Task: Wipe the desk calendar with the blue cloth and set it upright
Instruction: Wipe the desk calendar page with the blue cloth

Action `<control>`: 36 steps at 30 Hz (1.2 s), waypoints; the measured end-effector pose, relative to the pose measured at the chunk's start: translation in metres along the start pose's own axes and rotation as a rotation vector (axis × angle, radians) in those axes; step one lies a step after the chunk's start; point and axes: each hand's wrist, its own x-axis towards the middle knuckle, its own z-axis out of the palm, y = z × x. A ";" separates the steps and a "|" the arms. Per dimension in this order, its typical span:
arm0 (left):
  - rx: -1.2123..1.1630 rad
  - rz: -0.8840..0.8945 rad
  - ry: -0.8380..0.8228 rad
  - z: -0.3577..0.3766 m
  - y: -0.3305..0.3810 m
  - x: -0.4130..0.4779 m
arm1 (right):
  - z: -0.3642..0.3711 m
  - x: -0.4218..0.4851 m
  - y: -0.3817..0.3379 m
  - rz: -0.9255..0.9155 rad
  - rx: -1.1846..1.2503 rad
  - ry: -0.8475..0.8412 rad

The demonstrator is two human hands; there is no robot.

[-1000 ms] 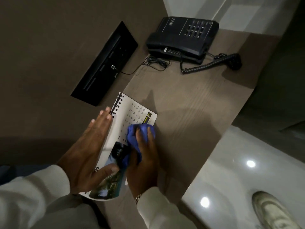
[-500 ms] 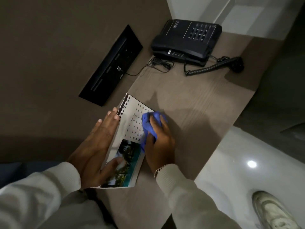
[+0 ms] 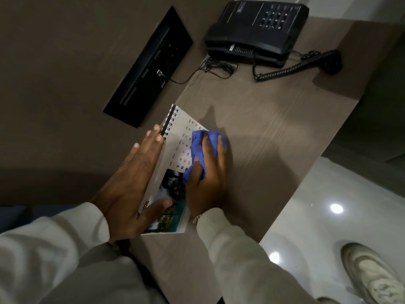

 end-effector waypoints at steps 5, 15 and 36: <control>-0.025 -0.004 0.043 0.003 -0.001 0.000 | -0.006 -0.038 0.007 -0.051 -0.159 -0.045; 0.001 0.003 0.015 0.003 -0.007 0.001 | -0.047 -0.092 -0.005 0.075 0.058 -0.197; 0.088 0.018 -0.004 0.000 -0.004 -0.001 | -0.036 -0.062 -0.021 0.116 0.167 -0.016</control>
